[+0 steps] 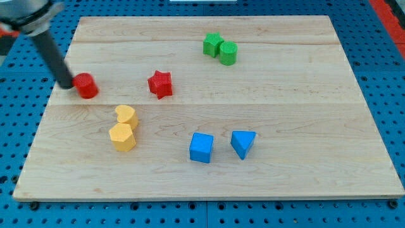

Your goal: Move the blue cube to the left side of the blue triangle

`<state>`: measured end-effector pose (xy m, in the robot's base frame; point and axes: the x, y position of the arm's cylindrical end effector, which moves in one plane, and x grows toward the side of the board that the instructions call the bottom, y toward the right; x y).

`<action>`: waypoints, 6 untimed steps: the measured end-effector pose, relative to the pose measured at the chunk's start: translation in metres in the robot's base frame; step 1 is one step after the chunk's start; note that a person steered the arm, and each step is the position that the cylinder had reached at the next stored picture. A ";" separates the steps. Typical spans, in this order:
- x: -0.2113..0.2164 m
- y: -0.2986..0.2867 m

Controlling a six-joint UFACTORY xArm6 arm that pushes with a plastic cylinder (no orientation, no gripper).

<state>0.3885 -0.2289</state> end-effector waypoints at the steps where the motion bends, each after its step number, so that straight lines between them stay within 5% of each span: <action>1: 0.003 0.087; 3: 0.010 0.021; 6: 0.043 0.092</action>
<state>0.4317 -0.1374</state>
